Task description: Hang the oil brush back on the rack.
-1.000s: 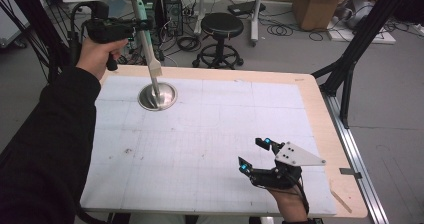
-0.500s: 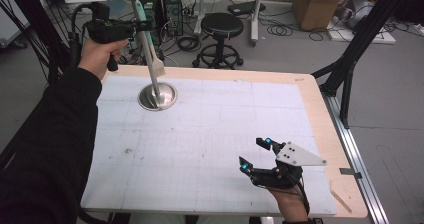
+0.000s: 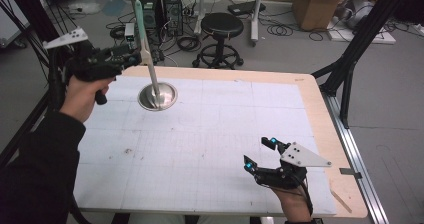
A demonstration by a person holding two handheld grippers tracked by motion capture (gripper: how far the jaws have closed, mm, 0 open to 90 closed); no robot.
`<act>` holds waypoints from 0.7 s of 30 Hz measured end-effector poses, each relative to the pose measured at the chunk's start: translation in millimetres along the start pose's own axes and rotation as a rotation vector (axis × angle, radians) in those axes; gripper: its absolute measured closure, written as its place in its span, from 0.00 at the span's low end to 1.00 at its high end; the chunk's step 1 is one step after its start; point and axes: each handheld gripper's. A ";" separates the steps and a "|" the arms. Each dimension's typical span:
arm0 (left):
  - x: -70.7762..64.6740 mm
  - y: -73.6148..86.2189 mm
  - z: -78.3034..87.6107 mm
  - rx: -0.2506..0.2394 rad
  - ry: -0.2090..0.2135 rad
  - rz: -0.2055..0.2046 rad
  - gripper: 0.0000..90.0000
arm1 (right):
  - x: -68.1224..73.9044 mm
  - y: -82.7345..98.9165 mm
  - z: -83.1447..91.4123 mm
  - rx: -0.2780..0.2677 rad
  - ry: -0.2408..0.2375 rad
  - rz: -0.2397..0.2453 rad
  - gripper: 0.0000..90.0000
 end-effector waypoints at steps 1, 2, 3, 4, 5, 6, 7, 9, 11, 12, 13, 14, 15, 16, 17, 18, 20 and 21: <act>-4.4 5.9 5.5 -0.004 0.007 0.003 0.30 | -0.5 0.5 -0.3 0.002 0.002 0.001 0.22; -8.6 11.9 10.6 -0.014 0.019 0.001 0.22 | -1.2 2.3 -0.8 0.003 0.005 -0.001 0.22; -13.0 17.9 15.8 -0.021 0.027 -0.006 0.21 | -1.6 3.6 -0.9 0.003 0.006 -0.007 0.22; -17.1 24.0 20.6 -0.026 0.038 -0.015 0.21 | -1.6 3.6 -0.9 0.003 0.006 -0.007 0.22; -21.6 29.9 24.6 -0.028 0.048 -0.023 0.21 | -2.2 5.0 -1.2 0.006 0.008 -0.010 0.22; -26.2 36.0 28.1 -0.029 0.060 -0.035 0.21 | -3.5 7.7 -1.8 0.009 0.009 -0.015 0.22; -30.6 42.0 30.9 -0.033 0.068 -0.056 0.21 | -3.5 7.7 -1.8 0.009 0.009 -0.015 0.22; -38.4 53.8 34.7 -0.026 0.084 -0.087 0.21 | -4.4 9.4 -1.0 0.009 0.013 -0.019 0.22; -45.2 65.2 36.8 -0.018 0.091 -0.113 0.21 | -5.0 10.1 0.0 0.004 0.018 -0.017 0.22; -48.1 71.0 37.6 -0.013 0.091 -0.117 0.21 | -5.4 10.4 0.9 0.003 0.018 -0.019 0.22; -50.8 76.5 38.1 -0.004 0.093 -0.123 0.21 | -5.7 10.6 1.8 0.002 0.023 -0.020 0.22; -53.4 82.4 38.6 -0.001 0.093 -0.128 0.21 | -5.8 11.5 3.2 -0.001 0.027 -0.022 0.22; -55.9 88.1 39.1 0.004 0.094 -0.130 0.21 | -5.8 11.5 3.2 -0.001 0.027 -0.022 0.22; -58.0 93.4 39.4 0.011 0.101 -0.127 0.21 | -5.8 12.4 4.0 0.001 0.027 -0.022 0.22; -61.7 103.7 41.0 0.012 0.113 -0.117 0.21 | -5.9 12.8 4.3 0.000 0.028 -0.022 0.22; -61.7 103.7 41.0 0.012 0.113 -0.117 0.21 | -5.9 12.8 4.3 0.000 0.028 -0.022 0.22; -64.2 113.4 42.8 0.013 0.119 -0.108 0.22 | -5.6 13.2 5.2 -0.005 0.026 -0.028 0.22; -65.1 118.2 43.9 0.017 0.113 -0.106 0.22 | -5.5 12.8 5.7 -0.007 0.028 -0.027 0.22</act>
Point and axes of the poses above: each handheld gripper's, and its own axes: z roughly backward along the jaws, y roughly out of its underside, x roughly to its left, and after that the axes turned 6 degrees about z, right-handed
